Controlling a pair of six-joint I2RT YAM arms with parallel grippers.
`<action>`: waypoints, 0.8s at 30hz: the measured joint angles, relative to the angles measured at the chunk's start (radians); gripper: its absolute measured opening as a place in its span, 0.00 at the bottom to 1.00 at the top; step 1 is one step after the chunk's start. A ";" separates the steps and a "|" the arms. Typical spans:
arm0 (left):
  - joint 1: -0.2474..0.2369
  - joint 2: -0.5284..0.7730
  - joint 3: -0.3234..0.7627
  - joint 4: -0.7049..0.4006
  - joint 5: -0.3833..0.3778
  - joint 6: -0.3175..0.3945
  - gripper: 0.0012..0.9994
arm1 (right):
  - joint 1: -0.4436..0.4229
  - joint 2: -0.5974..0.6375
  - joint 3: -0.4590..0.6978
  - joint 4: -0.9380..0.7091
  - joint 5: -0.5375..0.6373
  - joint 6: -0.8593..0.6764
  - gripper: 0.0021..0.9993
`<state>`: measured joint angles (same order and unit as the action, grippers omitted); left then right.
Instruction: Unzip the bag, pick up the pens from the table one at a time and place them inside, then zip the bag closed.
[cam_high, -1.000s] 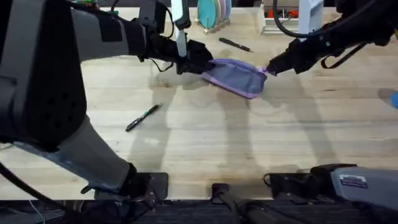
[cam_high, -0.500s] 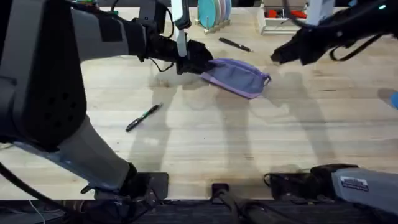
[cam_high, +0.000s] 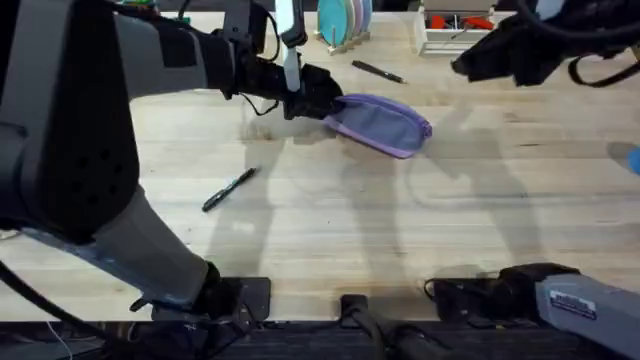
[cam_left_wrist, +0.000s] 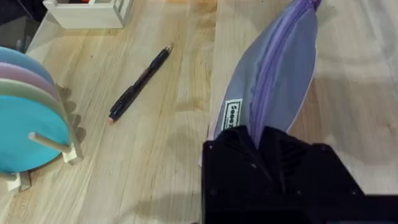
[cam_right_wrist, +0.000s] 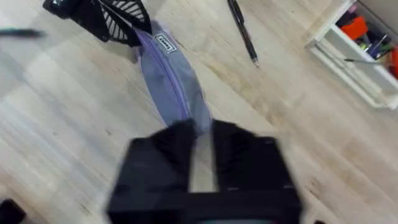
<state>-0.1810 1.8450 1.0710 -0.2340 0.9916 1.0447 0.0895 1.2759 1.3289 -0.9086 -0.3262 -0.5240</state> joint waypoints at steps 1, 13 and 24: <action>0.000 0.000 0.000 0.000 0.000 0.000 0.04 | 0.000 -0.004 0.000 -0.001 0.000 -0.006 0.26; 0.000 0.000 0.000 0.000 0.000 0.000 0.04 | 0.000 -0.072 0.000 -0.011 0.039 -0.048 1.00; 0.000 0.000 0.000 0.000 0.000 0.000 0.04 | 0.000 -0.129 0.000 -0.043 0.045 -0.051 1.00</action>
<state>-0.1810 1.8450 1.0710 -0.2340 0.9920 1.0447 0.0895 1.1465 1.3289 -0.9512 -0.2814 -0.5746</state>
